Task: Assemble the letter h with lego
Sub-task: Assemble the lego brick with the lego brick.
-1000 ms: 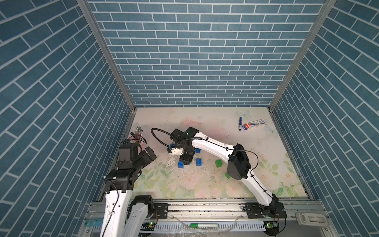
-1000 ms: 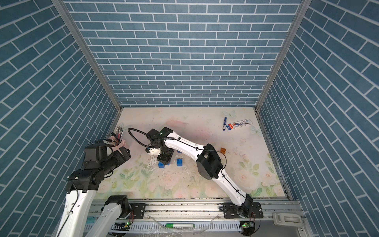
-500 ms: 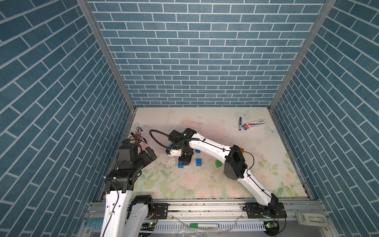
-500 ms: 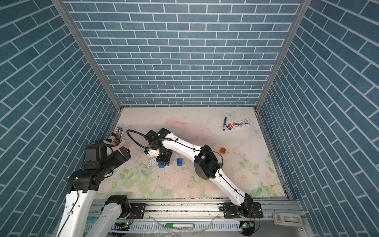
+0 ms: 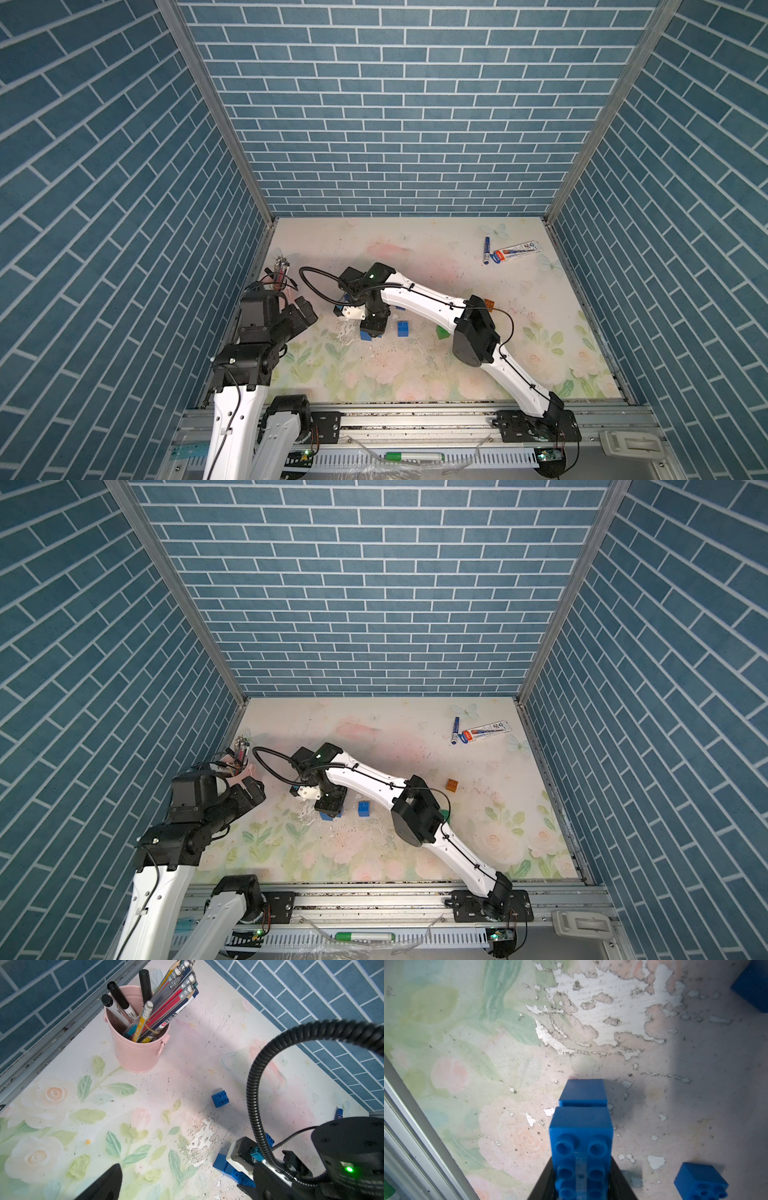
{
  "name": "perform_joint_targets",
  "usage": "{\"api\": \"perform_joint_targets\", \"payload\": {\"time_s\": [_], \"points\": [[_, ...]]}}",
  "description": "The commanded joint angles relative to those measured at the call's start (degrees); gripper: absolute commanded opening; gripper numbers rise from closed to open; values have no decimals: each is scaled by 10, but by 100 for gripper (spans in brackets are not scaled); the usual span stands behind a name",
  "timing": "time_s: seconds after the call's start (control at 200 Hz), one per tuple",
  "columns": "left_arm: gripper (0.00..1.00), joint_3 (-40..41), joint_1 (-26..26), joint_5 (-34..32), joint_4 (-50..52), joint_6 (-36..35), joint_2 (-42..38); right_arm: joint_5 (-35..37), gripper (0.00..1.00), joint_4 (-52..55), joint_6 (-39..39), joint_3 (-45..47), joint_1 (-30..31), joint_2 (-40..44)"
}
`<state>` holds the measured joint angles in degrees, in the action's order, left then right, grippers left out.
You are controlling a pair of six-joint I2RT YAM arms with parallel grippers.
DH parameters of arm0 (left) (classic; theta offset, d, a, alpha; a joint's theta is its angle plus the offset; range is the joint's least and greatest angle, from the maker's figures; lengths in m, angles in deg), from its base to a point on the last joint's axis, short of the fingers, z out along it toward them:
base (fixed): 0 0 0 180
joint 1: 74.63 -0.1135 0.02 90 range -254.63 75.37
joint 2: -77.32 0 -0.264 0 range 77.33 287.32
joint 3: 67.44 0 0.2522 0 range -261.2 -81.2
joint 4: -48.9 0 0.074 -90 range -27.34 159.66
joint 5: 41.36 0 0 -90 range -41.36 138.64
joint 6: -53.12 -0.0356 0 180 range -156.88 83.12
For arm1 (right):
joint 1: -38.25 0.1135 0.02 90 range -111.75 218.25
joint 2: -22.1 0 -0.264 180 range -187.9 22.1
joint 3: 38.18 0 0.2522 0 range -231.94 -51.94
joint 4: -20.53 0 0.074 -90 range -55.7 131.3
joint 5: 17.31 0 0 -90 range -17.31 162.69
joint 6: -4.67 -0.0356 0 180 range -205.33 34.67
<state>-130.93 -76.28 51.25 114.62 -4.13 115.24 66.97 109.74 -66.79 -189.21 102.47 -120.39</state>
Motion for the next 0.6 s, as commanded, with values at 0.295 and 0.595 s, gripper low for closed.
{"api": "perform_joint_targets", "payload": {"time_s": [0.295,0.595], "points": [[99,11,-3,3,-5,0,-3,25,0,28,40,-12,4,-32],[99,12,-3,5,-7,0,-4,42,0,38,37,-11,3,-31]]}}
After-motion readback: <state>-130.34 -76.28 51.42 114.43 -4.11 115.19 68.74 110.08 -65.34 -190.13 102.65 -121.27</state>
